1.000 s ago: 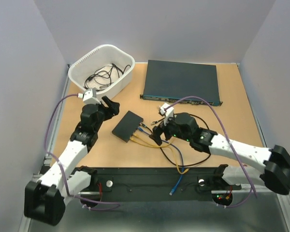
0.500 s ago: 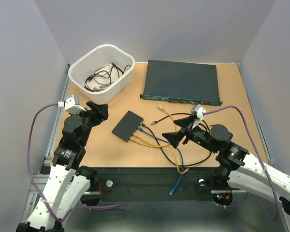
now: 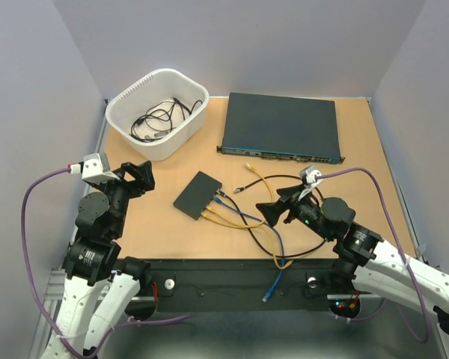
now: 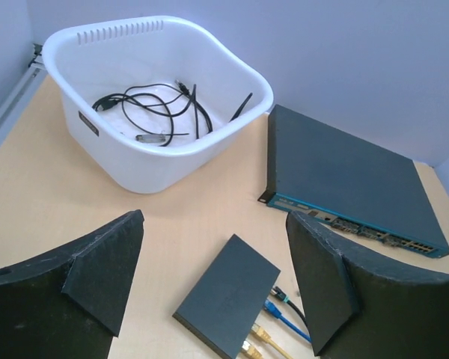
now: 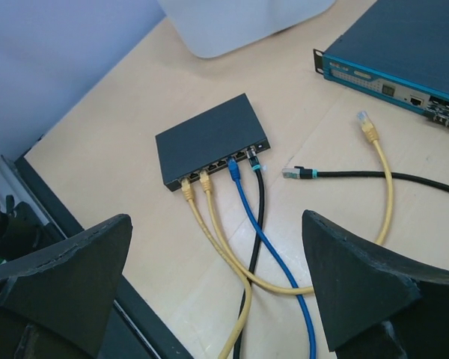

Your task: Insert the plug into the switch port

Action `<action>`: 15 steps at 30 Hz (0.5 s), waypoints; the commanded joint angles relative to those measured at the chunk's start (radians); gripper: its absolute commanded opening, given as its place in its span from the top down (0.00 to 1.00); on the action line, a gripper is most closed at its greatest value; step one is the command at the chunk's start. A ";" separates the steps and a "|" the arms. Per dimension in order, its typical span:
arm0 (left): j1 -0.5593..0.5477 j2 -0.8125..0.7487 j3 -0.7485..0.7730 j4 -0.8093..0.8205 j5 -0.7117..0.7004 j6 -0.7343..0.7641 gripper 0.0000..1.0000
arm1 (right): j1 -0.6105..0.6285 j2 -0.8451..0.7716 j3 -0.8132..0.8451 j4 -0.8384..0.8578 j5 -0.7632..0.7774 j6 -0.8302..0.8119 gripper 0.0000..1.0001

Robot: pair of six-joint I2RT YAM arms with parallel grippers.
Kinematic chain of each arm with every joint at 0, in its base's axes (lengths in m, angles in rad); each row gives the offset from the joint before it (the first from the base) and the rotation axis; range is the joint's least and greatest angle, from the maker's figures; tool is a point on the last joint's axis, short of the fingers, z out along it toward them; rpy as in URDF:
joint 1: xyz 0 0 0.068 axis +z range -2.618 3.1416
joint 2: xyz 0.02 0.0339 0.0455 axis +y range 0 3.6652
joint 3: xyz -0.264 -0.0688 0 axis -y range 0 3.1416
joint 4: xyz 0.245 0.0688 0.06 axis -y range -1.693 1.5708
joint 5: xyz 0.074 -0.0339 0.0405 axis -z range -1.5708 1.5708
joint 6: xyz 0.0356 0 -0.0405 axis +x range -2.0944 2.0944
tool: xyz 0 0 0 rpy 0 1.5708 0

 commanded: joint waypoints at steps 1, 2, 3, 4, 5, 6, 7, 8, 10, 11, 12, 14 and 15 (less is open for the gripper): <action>0.003 0.002 -0.013 0.014 -0.066 0.039 0.11 | 0.009 -0.018 -0.010 0.034 0.072 0.035 0.00; 0.003 0.010 -0.011 0.007 -0.075 0.034 0.11 | 0.011 -0.021 -0.011 0.034 0.069 0.036 0.00; 0.003 0.014 -0.013 0.005 -0.084 0.033 0.11 | 0.011 -0.024 -0.013 0.032 0.067 0.036 0.00; 0.003 0.014 -0.014 0.005 -0.086 0.031 0.11 | 0.011 -0.027 -0.014 0.034 0.064 0.041 0.00; 0.003 0.016 -0.014 0.005 -0.089 0.028 0.11 | 0.011 -0.027 -0.014 0.034 0.062 0.043 0.00; 0.003 0.016 -0.016 0.008 -0.091 0.028 0.11 | 0.011 -0.029 -0.016 0.034 0.058 0.044 0.00; 0.004 0.016 -0.019 0.007 -0.091 0.028 0.11 | 0.011 -0.029 -0.014 0.034 0.055 0.044 0.00; 0.004 0.017 -0.019 0.008 -0.089 0.025 0.11 | 0.011 -0.029 -0.014 0.032 0.041 0.043 0.00; 0.003 0.017 -0.019 0.007 -0.085 0.026 0.11 | 0.009 -0.027 -0.014 0.034 0.027 0.039 0.00; 0.004 0.020 -0.020 0.007 -0.083 0.025 0.11 | 0.009 -0.027 -0.014 0.034 0.021 0.038 0.00; 0.003 0.020 -0.020 0.007 -0.083 0.025 0.11 | 0.011 -0.026 -0.014 0.032 0.018 0.039 0.00; 0.003 0.024 -0.020 0.007 -0.082 0.023 0.11 | 0.011 -0.023 -0.013 0.032 0.009 0.039 0.00; 0.003 0.027 -0.020 0.008 -0.078 0.022 0.11 | 0.011 -0.021 -0.011 0.032 0.001 0.039 0.00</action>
